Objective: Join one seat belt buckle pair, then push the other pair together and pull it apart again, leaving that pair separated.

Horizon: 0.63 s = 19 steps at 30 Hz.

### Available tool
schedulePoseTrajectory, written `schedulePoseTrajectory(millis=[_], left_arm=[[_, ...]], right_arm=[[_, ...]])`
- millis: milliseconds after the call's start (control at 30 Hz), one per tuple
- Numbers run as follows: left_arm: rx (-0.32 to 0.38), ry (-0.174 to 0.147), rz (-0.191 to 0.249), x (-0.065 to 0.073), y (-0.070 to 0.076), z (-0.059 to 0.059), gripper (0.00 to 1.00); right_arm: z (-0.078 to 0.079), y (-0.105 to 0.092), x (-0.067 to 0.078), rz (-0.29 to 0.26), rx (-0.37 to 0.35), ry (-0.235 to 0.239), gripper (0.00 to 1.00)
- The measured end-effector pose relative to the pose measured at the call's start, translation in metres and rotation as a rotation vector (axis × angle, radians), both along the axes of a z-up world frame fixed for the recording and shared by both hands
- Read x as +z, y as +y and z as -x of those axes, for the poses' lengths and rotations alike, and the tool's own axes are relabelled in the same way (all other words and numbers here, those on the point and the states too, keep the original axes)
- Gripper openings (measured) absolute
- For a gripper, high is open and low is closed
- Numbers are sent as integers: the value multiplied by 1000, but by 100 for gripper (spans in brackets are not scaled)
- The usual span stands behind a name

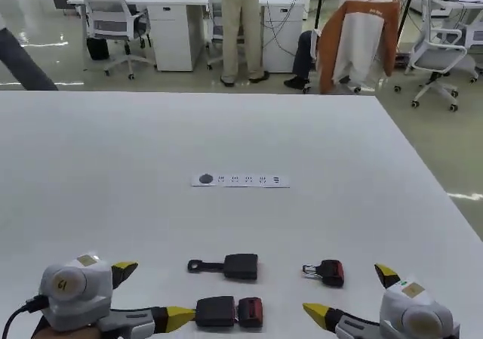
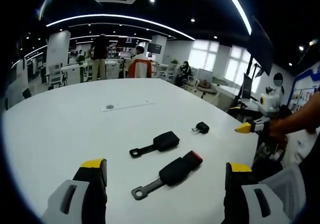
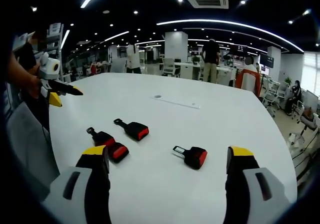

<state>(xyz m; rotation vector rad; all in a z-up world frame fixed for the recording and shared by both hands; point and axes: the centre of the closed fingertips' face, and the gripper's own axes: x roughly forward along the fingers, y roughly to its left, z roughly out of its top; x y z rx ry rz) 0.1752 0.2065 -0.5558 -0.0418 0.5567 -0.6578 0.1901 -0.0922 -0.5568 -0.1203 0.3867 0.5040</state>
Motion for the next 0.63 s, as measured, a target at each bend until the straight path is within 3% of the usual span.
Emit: schedulePoseTrajectory(millis=[233, 333, 633], left_arm=[[-21, -15, -7, 3, 2, 27, 100], [-17, -20, 2, 2, 9, 29, 100], [-7, -36, 21, 11, 9, 40, 100]], right_arm=[[18, -2, 1, -1, -11, -4, 99], [21, -3, 1, 0, -19, -5, 99], [28, -7, 0, 1, -27, -5, 99]])
